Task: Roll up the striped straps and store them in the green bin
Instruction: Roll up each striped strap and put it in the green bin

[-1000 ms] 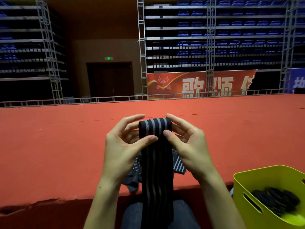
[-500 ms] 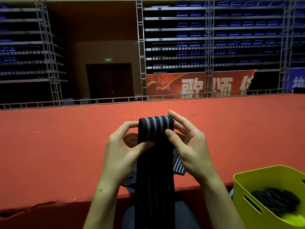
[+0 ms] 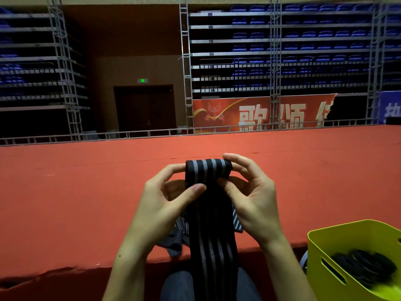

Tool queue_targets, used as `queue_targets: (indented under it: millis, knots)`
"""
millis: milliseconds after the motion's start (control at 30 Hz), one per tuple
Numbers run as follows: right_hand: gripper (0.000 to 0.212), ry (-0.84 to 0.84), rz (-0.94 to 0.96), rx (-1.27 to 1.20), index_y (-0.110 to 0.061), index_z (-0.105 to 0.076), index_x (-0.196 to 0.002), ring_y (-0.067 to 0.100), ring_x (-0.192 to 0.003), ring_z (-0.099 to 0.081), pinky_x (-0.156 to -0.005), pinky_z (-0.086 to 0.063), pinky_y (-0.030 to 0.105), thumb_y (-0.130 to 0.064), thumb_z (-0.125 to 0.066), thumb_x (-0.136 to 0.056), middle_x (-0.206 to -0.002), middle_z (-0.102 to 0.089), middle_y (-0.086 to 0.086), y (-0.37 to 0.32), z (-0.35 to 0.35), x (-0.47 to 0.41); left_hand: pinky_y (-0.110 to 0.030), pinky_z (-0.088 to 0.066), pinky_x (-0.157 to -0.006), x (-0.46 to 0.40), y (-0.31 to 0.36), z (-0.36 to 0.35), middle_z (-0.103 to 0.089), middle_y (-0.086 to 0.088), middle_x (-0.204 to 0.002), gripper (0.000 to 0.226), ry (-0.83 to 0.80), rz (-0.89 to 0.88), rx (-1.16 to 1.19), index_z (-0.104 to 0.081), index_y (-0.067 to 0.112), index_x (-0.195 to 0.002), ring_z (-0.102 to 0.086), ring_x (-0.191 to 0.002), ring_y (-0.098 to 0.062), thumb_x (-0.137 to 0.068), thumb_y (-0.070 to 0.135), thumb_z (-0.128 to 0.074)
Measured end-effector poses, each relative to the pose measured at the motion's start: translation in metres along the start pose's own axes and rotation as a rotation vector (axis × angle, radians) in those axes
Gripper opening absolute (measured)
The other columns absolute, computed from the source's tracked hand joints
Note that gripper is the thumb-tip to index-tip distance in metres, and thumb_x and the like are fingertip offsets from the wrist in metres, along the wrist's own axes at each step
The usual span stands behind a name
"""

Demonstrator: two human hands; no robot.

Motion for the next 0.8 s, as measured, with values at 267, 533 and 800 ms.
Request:
queue_targets:
  millis: [267,533,800]
  knots:
    - [0.043,-0.064,0.033,-0.099,-0.002,-0.065,-0.107,0.034,-0.115,-0.074,-0.101,-0.061,0.048,0.034,-0.061,-0.083,-0.121,-0.074,0.016,0.011,-0.006,-0.001,-0.052,-0.066,-0.08,-0.002,-0.006,0.006,-0.081,-0.015,-0.092,0.042,0.117,0.082,0.047,-0.078,0.012,-0.11,-0.081,-0.088,-0.035,-0.096,0.049,-0.064]
    - [0.028,-0.096,-0.058,-0.109,-0.005,-0.064,-0.097,0.031,-0.122,-0.073,-0.099,-0.061,0.05,0.021,-0.069,-0.089,-0.133,-0.072,0.011,0.025,-0.007,0.005,-0.043,-0.058,-0.089,0.001,-0.032,0.009,-0.083,-0.014,-0.103,0.028,0.144,0.198,0.193,-0.081,0.017,-0.11,-0.079,-0.095,-0.025,-0.083,0.026,-0.085]
    - [0.036,-0.186,-0.214,0.027,-0.028,-0.068,-0.126,0.029,-0.111,-0.077,-0.095,-0.062,0.058,-0.016,-0.071,-0.092,-0.134,-0.074,-0.002,0.031,-0.001,0.01,-0.032,-0.064,-0.089,-0.002,-0.034,0.015,-0.081,-0.016,-0.113,0.05,0.122,0.122,0.25,-0.07,0.01,-0.127,-0.078,-0.109,-0.031,-0.079,0.008,-0.084]
Point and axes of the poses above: each hand's wrist, its own x-axis away from the middle knuckle, its own z-axis out of the back of the hand, y = z × x, the point moved 10 cm from there along -x, towards the middle knuckle
